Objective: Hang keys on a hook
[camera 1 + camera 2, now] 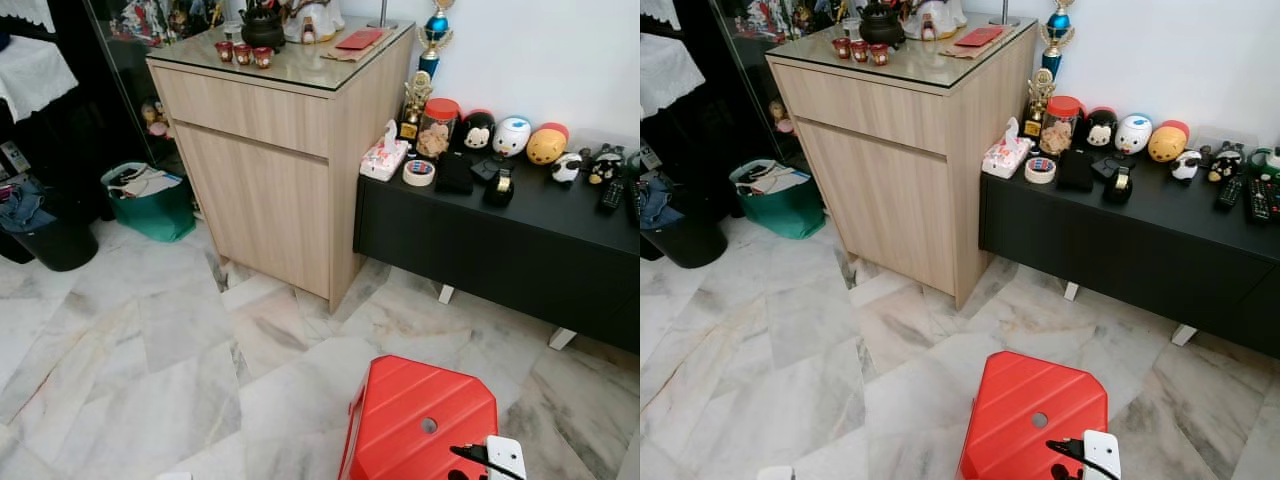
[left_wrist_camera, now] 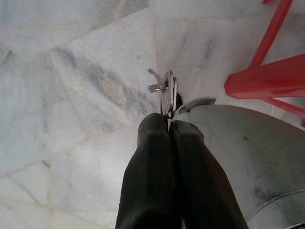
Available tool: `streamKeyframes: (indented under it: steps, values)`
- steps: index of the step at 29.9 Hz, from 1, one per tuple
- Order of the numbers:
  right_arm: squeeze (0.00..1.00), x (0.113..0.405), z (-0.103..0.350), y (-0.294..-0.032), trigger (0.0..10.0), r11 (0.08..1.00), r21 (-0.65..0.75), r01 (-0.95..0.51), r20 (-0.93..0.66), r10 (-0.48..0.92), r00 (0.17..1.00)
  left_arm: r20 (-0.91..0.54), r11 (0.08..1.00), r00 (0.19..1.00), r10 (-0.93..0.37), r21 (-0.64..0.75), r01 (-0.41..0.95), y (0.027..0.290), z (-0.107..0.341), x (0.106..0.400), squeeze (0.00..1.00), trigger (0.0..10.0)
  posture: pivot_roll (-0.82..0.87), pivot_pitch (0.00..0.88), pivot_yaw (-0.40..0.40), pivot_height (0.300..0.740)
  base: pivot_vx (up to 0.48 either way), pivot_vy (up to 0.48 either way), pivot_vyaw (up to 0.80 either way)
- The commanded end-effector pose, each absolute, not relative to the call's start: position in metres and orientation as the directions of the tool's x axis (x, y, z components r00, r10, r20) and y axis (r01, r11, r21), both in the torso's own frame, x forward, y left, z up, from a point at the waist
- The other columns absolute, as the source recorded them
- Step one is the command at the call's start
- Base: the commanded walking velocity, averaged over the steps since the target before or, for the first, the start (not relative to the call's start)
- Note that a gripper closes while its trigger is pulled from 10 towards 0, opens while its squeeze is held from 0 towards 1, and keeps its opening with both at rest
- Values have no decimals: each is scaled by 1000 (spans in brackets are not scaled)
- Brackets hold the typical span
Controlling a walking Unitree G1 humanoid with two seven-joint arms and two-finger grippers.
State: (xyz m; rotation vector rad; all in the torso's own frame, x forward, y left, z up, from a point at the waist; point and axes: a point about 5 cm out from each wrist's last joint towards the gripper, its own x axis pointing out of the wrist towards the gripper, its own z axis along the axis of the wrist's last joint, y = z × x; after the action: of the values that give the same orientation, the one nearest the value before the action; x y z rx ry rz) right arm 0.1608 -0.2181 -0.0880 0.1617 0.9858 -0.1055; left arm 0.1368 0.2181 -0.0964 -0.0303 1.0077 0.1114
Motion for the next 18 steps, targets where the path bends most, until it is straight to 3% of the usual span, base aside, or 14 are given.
streamKeyframes:
  steps: [1,10,18]
  values:
    - [0,163,-87,-219,10000,984,84,158,-832,-18,554,-853,995,515,81,36,-97,220,-97,134,0,10000,-35,0,6,740,0,0,0]
    - [0,162,-87,-219,10000,985,83,152,-834,-15,551,-851,992,515,109,57,-115,246,-92,131,0,10000,-39,0,8,740,0,0,0]
    - [0,161,-87,-220,10000,986,82,146,-836,-12,549,-855,994,511,93,47,-103,235,-95,131,0,10000,-42,0,10,740,-34,0,0]
